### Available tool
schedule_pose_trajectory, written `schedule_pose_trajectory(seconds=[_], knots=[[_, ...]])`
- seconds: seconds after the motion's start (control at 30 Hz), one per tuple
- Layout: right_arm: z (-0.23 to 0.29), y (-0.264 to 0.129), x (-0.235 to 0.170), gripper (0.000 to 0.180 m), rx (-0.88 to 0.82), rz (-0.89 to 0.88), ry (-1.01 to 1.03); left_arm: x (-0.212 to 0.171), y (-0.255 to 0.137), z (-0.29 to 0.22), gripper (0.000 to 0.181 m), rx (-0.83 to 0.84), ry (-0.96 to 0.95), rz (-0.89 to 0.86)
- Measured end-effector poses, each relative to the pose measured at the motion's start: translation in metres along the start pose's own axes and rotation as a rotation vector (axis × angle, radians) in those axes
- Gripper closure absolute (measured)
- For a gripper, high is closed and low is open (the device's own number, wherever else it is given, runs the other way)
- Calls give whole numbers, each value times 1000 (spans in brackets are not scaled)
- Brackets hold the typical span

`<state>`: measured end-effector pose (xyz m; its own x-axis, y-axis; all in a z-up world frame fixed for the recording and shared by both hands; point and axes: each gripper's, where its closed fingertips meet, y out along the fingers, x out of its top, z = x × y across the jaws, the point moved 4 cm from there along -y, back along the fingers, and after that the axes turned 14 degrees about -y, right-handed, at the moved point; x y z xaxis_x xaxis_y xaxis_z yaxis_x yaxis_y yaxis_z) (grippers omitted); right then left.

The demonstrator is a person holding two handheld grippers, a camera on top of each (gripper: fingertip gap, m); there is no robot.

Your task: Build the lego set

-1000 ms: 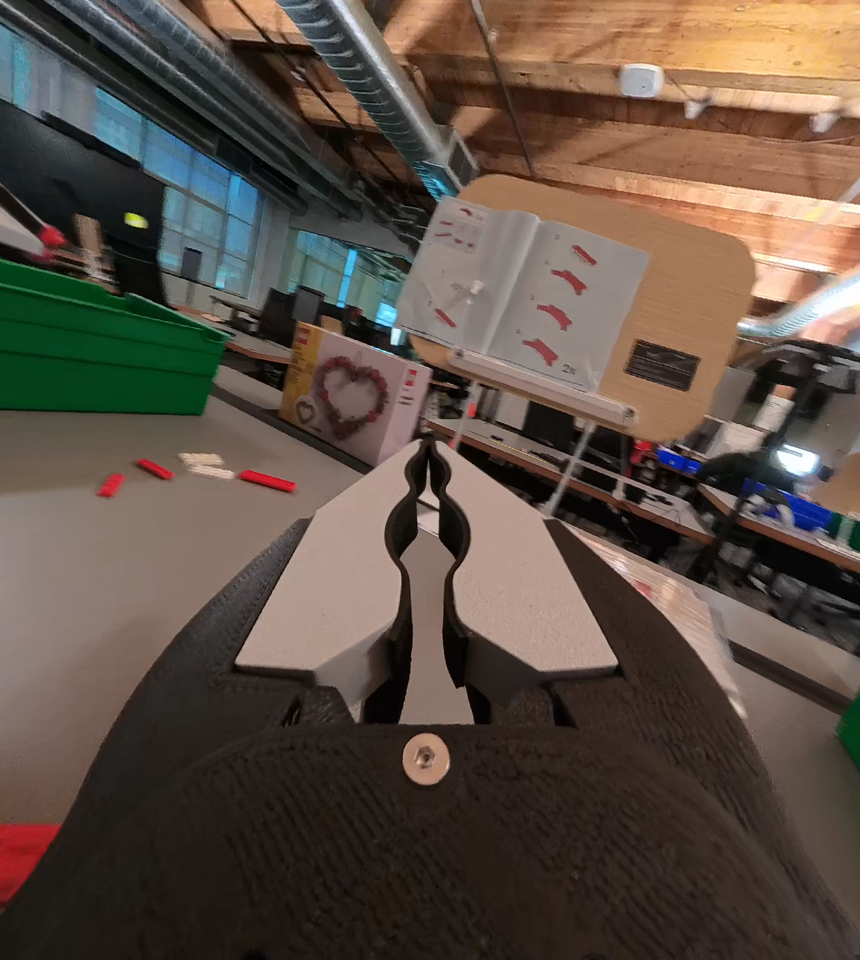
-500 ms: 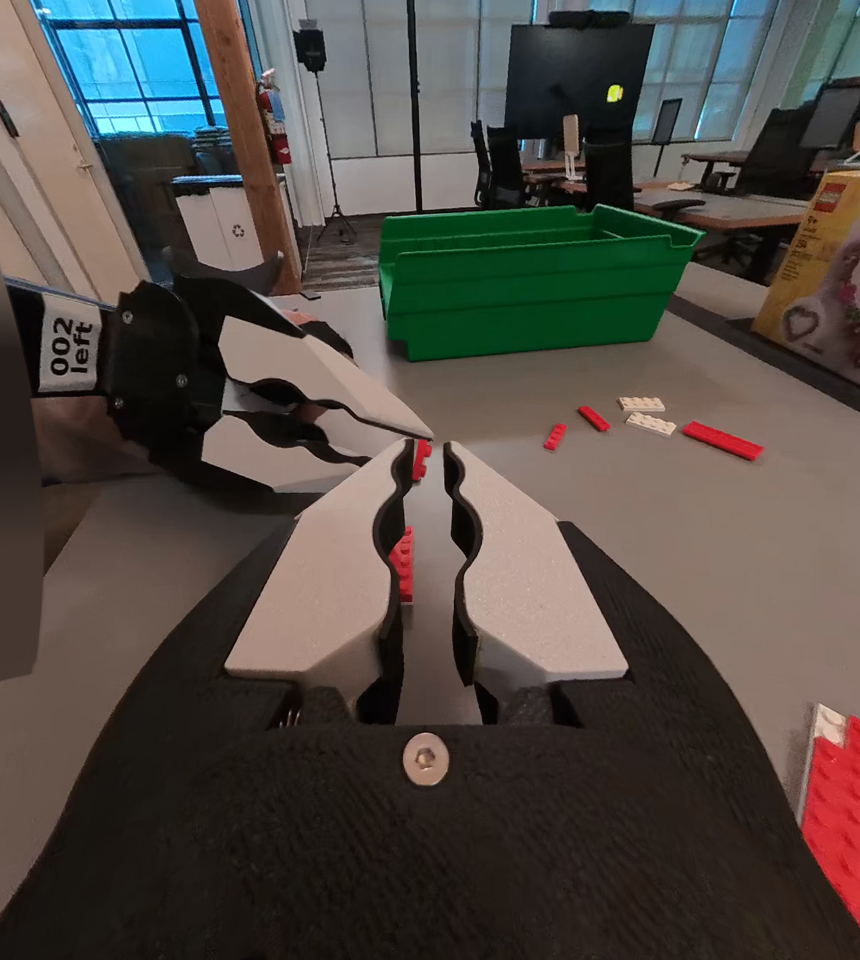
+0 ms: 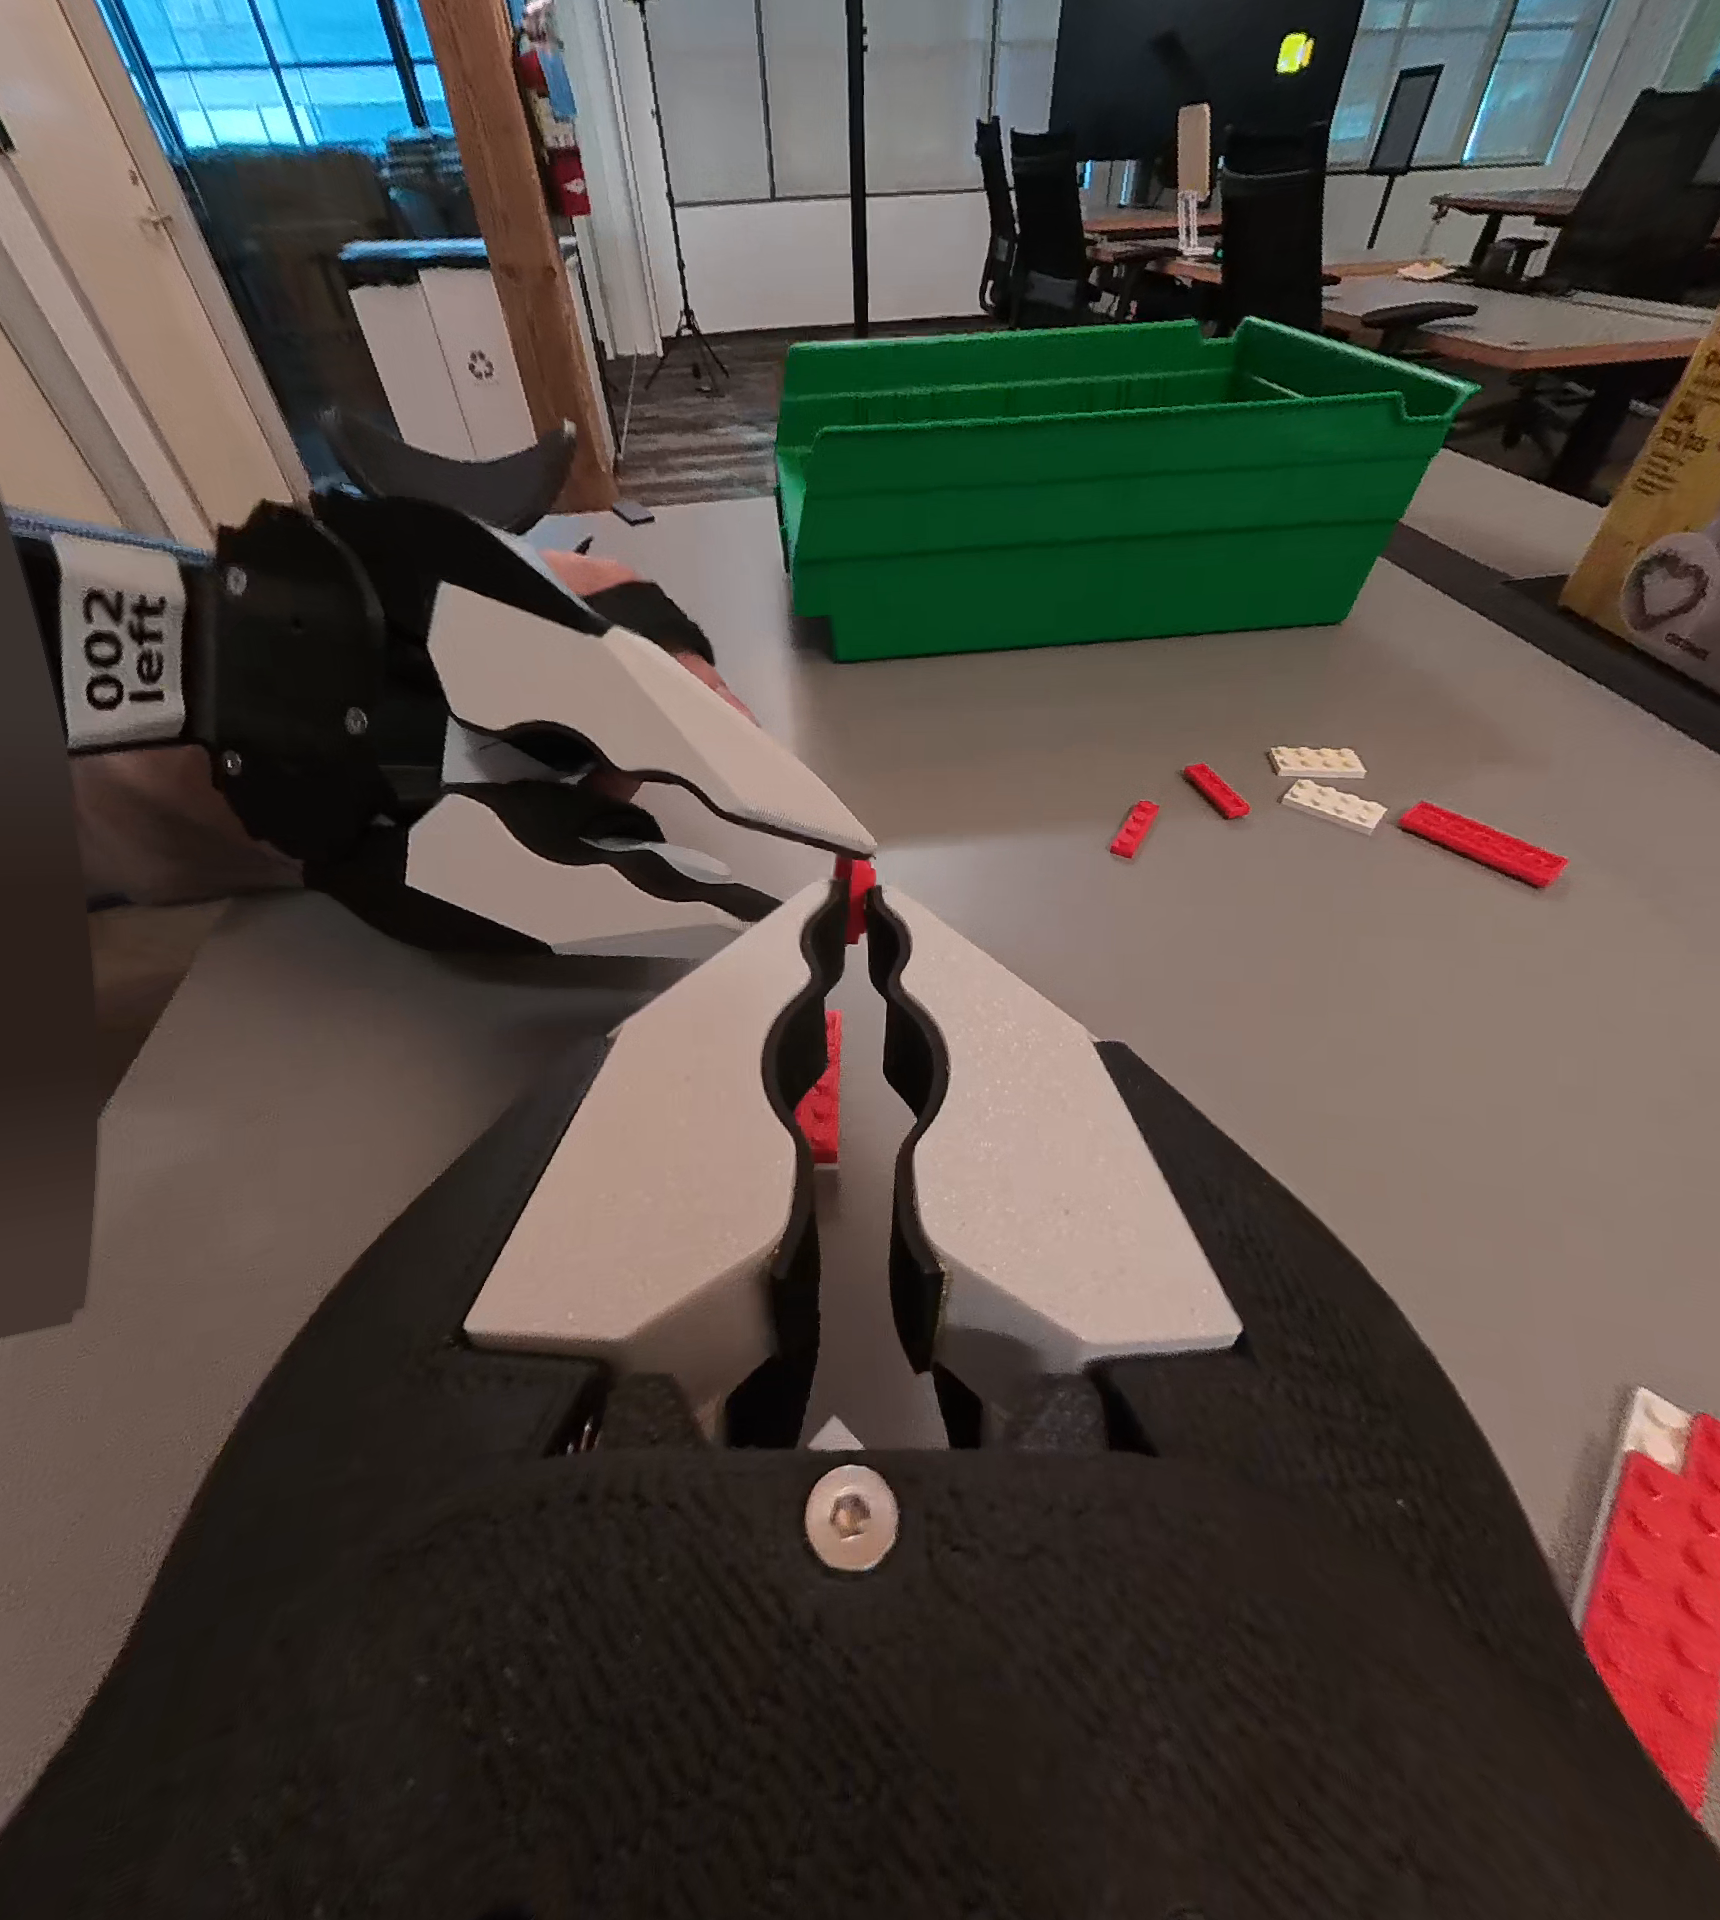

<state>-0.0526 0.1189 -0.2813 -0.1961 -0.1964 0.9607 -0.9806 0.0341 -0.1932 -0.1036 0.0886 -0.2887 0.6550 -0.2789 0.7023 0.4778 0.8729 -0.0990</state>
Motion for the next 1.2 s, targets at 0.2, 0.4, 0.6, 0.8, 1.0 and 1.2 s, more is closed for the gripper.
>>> schedule_pose_trajectory(seconds=[0.2, 0.4, 0.6, 0.8, 1.0, 1.2], knots=[[0, -5, 1, 180, 28, -30, -4, 10, -10, 12, 160, -127, -301, -21], [5, -19, 28, 180, 103, -281, 60, 26, -19, 31, 154, -301, -863, -201], [10, -24, 36, 180, 138, -351, 47, 30, -24, 28, 155, -449, -999, -265], [15, -20, 35, 179, 157, -344, 26, 33, -26, 24, 178, -482, -975, -266], [11, -14, 28, 158, 90, -295, 13, 18, -27, 28, 178, -403, -823, -180], [-18, -14, 0, 165, -173, -22, -140, -48, -25, 22, 178, -196, -128, 246]])
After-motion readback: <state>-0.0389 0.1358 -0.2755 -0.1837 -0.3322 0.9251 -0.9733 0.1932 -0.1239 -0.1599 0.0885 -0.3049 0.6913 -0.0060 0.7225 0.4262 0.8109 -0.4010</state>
